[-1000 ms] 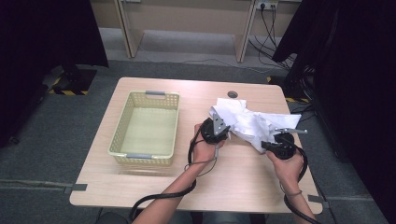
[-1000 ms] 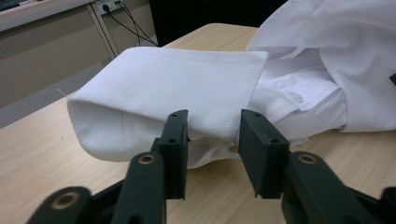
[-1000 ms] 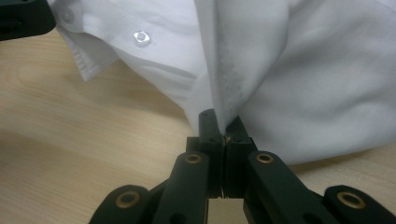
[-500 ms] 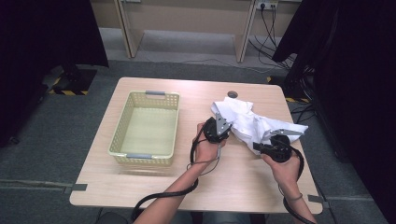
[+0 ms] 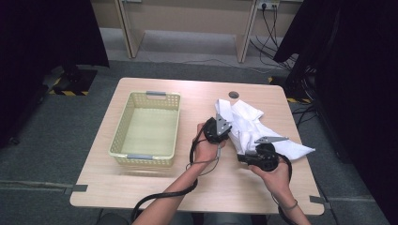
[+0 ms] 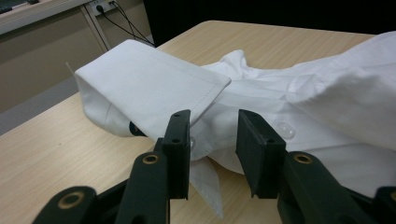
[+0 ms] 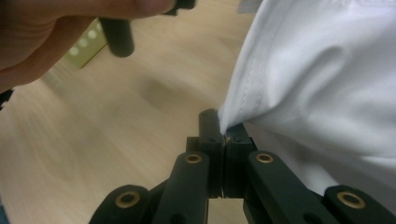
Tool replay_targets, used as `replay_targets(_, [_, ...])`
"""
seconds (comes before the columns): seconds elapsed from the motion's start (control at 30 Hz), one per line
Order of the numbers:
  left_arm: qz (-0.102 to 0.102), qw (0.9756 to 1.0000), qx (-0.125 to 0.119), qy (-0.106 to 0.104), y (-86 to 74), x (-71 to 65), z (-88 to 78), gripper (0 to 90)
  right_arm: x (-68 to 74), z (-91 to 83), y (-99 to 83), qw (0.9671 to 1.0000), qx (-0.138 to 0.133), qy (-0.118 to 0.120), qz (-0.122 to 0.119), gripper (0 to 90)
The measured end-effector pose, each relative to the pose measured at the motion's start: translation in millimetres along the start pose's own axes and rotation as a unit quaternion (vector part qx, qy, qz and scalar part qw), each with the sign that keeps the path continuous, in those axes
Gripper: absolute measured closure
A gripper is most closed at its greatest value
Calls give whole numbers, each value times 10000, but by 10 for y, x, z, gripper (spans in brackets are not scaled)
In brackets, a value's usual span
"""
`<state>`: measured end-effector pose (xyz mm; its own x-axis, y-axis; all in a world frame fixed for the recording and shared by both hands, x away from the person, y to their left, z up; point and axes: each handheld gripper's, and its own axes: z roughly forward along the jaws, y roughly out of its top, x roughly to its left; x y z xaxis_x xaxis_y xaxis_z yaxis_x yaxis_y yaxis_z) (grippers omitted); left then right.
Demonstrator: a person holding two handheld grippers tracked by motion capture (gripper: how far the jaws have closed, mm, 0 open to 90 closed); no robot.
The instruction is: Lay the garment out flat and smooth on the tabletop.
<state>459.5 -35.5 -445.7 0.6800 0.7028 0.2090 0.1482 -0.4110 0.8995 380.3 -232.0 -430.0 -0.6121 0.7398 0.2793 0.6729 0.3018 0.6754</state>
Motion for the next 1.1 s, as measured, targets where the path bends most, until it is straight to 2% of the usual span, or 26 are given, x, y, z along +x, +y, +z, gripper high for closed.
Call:
replay_targets(0.13, [19, 10000, -1, 4, 7, 0, -8, 636, 84, 34, -17, 9997, 160, 156, -129, 888])
replay_targets(0.27, [47, 10000, -59, -62, 10, -34, -58, 618, 145, 27, -10, 9988, 302, 278, -266, 775])
replay_targets(0.37, [63, 9998, -113, -147, 16, -68, -117, 602, 199, -107, 61, 9983, 251, 309, -422, 689])
replay_targets(0.53, [211, 9992, -197, -272, 29, -140, -258, 581, 247, -410, 215, 9982, -9, 227, -556, 653])
replay_targets(0.6, [233, 9990, -220, -307, 34, -144, -293, 576, 248, -491, 264, 9983, -17, 180, -556, 645])
replay_targets(0.7, [260, 9989, -238, -306, 53, -145, -323, 568, 235, -523, 296, 9986, 116, 56, -507, 642])
replay_targets(0.8, [316, 9985, -282, -336, 72, -164, -346, 563, 199, -499, 271, 9985, 335, -3, -427, 636])
replay_targets(0.9, [378, 9980, -277, -421, 72, -196, -379, 557, 149, -456, 205, 9984, 434, -48, -371, 634])
replay_targets(1.0, [403, 9975, -238, -522, 34, -235, -441, 549, 86, -495, 185, 9989, 337, -170, -273, 630])
replay_targets(1.1, [326, 9969, -222, -686, -7, -276, -516, 537, 19, -569, 215, 9992, 169, -307, -183, 623])
